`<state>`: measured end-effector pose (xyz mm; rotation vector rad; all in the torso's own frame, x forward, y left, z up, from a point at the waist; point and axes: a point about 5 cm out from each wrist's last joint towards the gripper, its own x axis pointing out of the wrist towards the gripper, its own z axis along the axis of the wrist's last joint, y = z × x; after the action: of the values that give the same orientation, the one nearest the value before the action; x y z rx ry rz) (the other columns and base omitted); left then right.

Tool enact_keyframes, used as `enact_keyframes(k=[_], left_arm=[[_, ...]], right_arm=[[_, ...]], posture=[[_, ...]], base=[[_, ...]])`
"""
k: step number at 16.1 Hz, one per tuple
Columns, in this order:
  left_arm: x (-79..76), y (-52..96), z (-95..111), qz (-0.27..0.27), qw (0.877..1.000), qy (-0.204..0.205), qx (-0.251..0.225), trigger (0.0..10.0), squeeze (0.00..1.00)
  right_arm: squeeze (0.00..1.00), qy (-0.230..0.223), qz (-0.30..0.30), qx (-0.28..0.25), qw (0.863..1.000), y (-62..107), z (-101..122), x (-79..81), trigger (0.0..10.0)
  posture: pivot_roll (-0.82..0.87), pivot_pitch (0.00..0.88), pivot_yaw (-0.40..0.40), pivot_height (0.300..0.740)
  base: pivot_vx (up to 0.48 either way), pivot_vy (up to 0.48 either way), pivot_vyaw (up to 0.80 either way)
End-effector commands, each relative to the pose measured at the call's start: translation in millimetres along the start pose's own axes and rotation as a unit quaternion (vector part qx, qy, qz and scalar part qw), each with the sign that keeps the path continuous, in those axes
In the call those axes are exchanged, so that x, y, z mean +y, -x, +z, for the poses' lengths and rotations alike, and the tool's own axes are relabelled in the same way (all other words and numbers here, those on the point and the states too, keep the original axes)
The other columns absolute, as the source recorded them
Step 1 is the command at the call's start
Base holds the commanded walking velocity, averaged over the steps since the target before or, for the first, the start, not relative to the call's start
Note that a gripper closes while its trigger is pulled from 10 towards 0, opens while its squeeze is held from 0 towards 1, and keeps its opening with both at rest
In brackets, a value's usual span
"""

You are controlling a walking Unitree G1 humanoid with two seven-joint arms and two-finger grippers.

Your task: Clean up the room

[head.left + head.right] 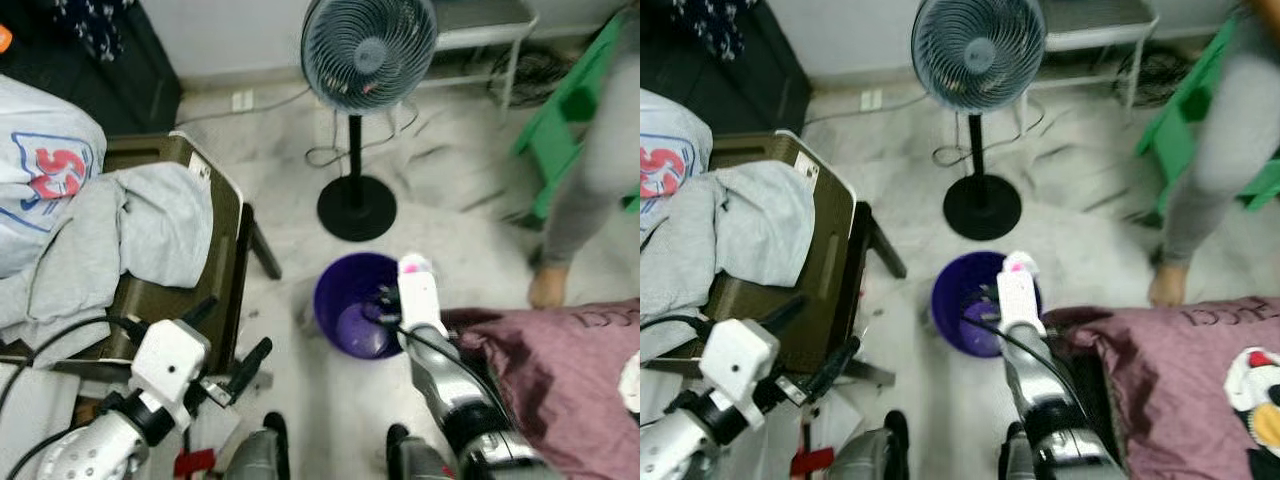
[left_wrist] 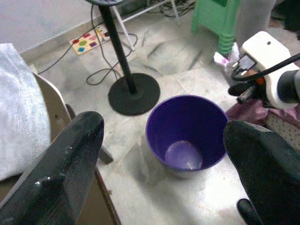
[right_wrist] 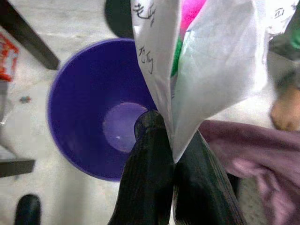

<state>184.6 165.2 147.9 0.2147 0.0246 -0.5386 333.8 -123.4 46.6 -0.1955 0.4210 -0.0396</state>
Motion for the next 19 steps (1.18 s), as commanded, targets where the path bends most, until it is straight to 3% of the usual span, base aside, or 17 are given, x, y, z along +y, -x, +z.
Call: enact_keyframes(k=[1,7,8,9,14,19], left_arm=[[0.6,5.5,-1.0,-0.002,1.000,0.003,0.015,10.0,0.00],[-2.5,9.8,2.2,-0.010,0.999,0.016,0.033,10.0,0.00],[-2.7,9.2,2.4,-0.010,0.999,0.018,0.034,10.0,0.00],[-2.4,8.3,2.8,-0.008,0.999,0.020,0.035,10.0,0.00],[-0.6,3.7,1.7,-0.005,0.999,0.021,0.034,10.0,0.00],[0.2,-4.6,0.8,-0.001,0.999,0.026,0.026,10.0,0.00]], right_arm=[[0.00,0.003,0.003,0.017,1.000,1.9,-10.7,6.3,10.0],[0.00,-0.003,-0.014,-0.007,1.000,-6.3,9.9,8.1,10.0],[0.67,-0.004,-0.017,-0.008,1.000,-7.0,10.5,7.0,10.0],[1.00,-0.008,-0.020,-0.010,1.000,-7.8,11.2,5.2,10.0],[1.00,0.019,-0.024,-0.032,0.999,-9.0,18.3,4.5,10.0],[1.00,0.013,-0.029,-0.040,0.999,-9.9,20.5,-0.3,10.0]], posture=[[0.28,0.426,0.159,0.740],[0.28,0.452,0.170,0.740],[0.28,0.452,0.169,0.740],[0.28,0.449,0.167,0.740],[0.27,0.436,0.165,0.740],[0.25,0.420,0.163,0.740]], base=[[0.000,0.000,0.00],[0.000,0.000,0.00],[0.000,0.000,0.00],[0.000,0.000,0.00],[0.000,0.000,0.00],[0.000,0.000,0.00]])
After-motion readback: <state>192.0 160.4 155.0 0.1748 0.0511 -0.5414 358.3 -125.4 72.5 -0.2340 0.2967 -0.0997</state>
